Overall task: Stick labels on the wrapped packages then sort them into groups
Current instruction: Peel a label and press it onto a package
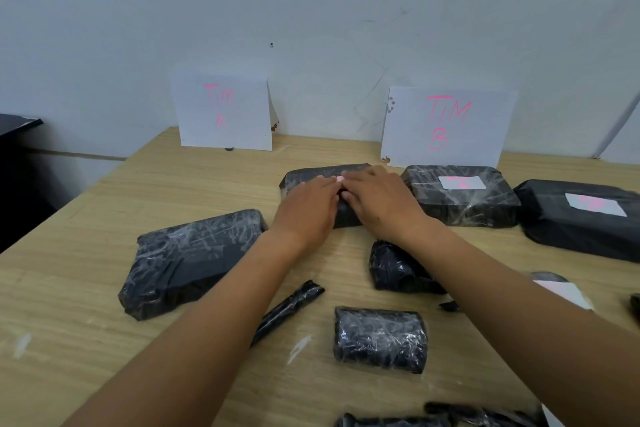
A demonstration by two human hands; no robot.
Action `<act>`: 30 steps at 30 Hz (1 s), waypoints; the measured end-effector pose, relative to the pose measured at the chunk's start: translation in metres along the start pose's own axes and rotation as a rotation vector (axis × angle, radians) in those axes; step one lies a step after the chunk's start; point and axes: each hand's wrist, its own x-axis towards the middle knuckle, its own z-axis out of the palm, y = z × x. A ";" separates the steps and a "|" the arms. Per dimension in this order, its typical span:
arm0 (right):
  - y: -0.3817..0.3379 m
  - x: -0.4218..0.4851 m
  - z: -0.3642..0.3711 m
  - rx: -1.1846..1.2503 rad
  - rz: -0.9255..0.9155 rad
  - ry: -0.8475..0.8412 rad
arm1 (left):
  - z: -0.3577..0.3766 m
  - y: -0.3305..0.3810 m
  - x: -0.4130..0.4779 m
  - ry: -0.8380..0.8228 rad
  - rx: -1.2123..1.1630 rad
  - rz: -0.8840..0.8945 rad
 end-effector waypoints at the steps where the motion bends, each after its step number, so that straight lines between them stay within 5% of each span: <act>1: 0.000 -0.002 -0.001 -0.017 -0.019 -0.037 | 0.000 -0.001 -0.002 -0.051 -0.017 0.007; 9: 0.003 -0.010 -0.007 -0.070 -0.015 -0.138 | -0.007 -0.015 -0.011 -0.197 0.140 -0.016; 21: 0.000 -0.007 -0.013 -0.071 0.012 -0.042 | -0.008 -0.009 -0.015 0.034 0.049 -0.053; 30: 0.001 -0.002 -0.011 -0.266 -0.118 -0.264 | -0.003 -0.002 -0.007 -0.163 0.432 -0.027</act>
